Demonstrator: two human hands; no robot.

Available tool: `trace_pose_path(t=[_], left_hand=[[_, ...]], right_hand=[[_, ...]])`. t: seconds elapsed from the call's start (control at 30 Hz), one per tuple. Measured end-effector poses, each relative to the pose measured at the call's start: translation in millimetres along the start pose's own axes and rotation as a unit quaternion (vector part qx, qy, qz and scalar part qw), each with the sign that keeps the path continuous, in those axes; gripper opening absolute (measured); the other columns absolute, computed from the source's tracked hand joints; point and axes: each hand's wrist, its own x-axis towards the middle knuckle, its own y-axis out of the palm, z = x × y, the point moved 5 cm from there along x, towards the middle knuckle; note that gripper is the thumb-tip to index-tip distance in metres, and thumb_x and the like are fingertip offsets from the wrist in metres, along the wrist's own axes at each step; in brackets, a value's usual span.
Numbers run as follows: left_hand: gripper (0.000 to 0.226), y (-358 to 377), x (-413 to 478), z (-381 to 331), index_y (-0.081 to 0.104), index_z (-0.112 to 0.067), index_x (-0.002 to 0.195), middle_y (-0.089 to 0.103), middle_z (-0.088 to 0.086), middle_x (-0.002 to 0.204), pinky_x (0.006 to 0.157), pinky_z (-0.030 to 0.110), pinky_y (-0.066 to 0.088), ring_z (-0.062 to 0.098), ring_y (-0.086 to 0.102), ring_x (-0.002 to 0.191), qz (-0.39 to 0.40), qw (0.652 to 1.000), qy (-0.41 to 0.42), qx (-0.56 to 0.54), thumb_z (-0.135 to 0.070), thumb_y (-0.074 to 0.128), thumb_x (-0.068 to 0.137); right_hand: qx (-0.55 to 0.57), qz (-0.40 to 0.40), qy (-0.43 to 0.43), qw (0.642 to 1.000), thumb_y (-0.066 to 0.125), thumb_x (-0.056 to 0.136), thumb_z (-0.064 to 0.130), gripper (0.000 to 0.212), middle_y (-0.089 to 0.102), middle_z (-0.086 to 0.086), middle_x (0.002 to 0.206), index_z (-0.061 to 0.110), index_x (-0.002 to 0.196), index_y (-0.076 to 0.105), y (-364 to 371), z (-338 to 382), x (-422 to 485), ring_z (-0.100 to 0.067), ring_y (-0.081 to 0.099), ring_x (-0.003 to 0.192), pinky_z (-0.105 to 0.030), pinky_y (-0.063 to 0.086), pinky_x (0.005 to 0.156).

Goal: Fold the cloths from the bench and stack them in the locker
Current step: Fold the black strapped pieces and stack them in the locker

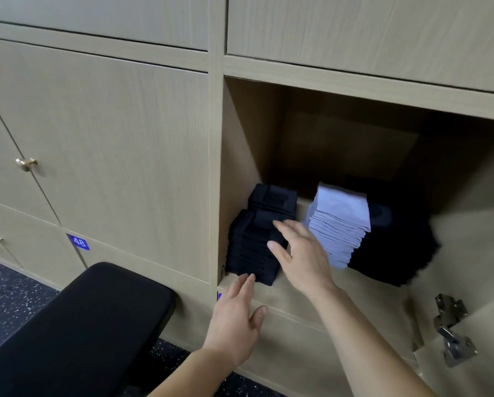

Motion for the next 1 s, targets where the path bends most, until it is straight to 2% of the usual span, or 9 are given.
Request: trace_pose_path(t=[0.13,0.33,0.43,0.5,0.57,0.63,0.77,0.87,1.0], left_hand=[[0.063,9.2,8.6,3.1,0.013,-0.021,0.155,0.013,-0.005,0.162,0.116,0.021,0.011,0.012,0.010,0.148,0.007,0.999,-0.008,0.053,-0.039,0.041,0.102],[0.061,22.7,15.9,11.8,0.008,-0.023,0.156,0.005,-0.003,0.164,0.117,0.026,0.014,0.015,0.010,0.150,0.034,0.996,-0.038,0.079,-0.040,0.034,0.104],[0.062,34.5,19.3,17.2,0.002,-0.025,0.156,-0.005,-0.001,0.164,0.119,0.030,0.013,0.016,0.003,0.151,0.056,0.992,-0.050,0.097,-0.042,0.030,0.104],[0.064,42.5,22.1,18.3,-0.002,-0.024,0.156,-0.008,0.002,0.164,0.119,0.029,0.007,0.016,-0.004,0.151,0.072,0.989,-0.047,0.123,-0.050,0.020,0.102],[0.083,47.4,24.8,18.0,-0.005,-0.024,0.156,-0.010,0.004,0.164,0.119,0.028,0.001,0.016,-0.008,0.151,0.078,0.986,-0.042,0.145,-0.063,-0.005,0.083],[0.100,52.4,27.8,19.4,-0.006,-0.024,0.156,-0.009,0.006,0.164,0.119,0.027,-0.004,0.016,-0.010,0.151,0.084,0.983,-0.040,0.161,-0.061,-0.018,0.064],[0.103,58.9,33.2,20.7,-0.010,-0.021,0.155,-0.011,0.008,0.164,0.115,0.024,-0.011,0.016,-0.013,0.150,0.088,0.981,-0.037,0.171,-0.061,-0.022,0.061],[0.119,61.4,37.4,21.3,-0.012,-0.019,0.155,-0.012,0.009,0.163,0.110,0.020,-0.020,0.016,-0.014,0.150,0.098,0.981,-0.038,0.166,-0.077,-0.035,0.053],[0.118,62.5,45.3,21.7,-0.011,-0.020,0.155,-0.011,0.010,0.163,0.110,0.021,-0.019,0.016,-0.014,0.150,0.101,0.981,-0.033,0.164,-0.077,-0.036,0.055]], right_hand=[[-0.027,0.026,-0.034,0.999,0.046,0.098,0.043,0.048,0.033,0.012,0.152,0.034,0.145,0.039,4.6,5.7,7.2,-0.010,0.025,0.140,-0.028,0.024,0.112],[-0.047,0.029,-0.058,0.997,0.044,0.100,0.040,0.040,0.038,0.013,0.148,0.036,0.140,0.048,17.7,0.7,11.7,-0.008,0.029,0.137,-0.022,0.023,0.108],[-0.048,0.029,-0.059,0.997,0.043,0.101,0.038,0.039,0.038,0.013,0.148,0.038,0.140,0.047,22.2,-4.8,11.6,-0.008,0.029,0.137,-0.022,0.022,0.108],[-0.051,0.030,-0.062,0.996,0.045,0.100,0.037,0.040,0.038,0.014,0.148,0.039,0.140,0.047,24.8,-7.1,11.2,-0.008,0.029,0.137,-0.021,0.022,0.108],[-0.048,0.029,-0.063,0.996,0.046,0.100,0.036,0.040,0.039,0.014,0.147,0.039,0.139,0.047,26.5,-8.3,11.7,-0.008,0.029,0.136,-0.021,0.022,0.109],[-0.050,0.032,-0.065,0.996,0.047,0.100,0.035,0.040,0.038,0.014,0.148,0.039,0.140,0.046,28.3,-9.0,12.9,-0.007,0.029,0.136,-0.021,0.022,0.109],[-0.043,0.032,-0.069,0.996,0.049,0.099,0.033,0.041,0.039,0.013,0.148,0.038,0.140,0.047,30.1,-10.1,15.8,-0.008,0.030,0.137,-0.022,0.023,0.109],[-0.040,0.031,-0.066,0.997,0.048,0.099,0.032,0.041,0.038,0.014,0.148,0.038,0.140,0.046,29.7,-13.3,18.0,-0.007,0.029,0.137,-0.022,0.023,0.110],[-0.045,0.031,-0.065,0.996,0.047,0.100,0.033,0.042,0.037,0.015,0.149,0.038,0.141,0.045,30.6,-16.3,25.3,-0.007,0.029,0.137,-0.020,0.022,0.110]])
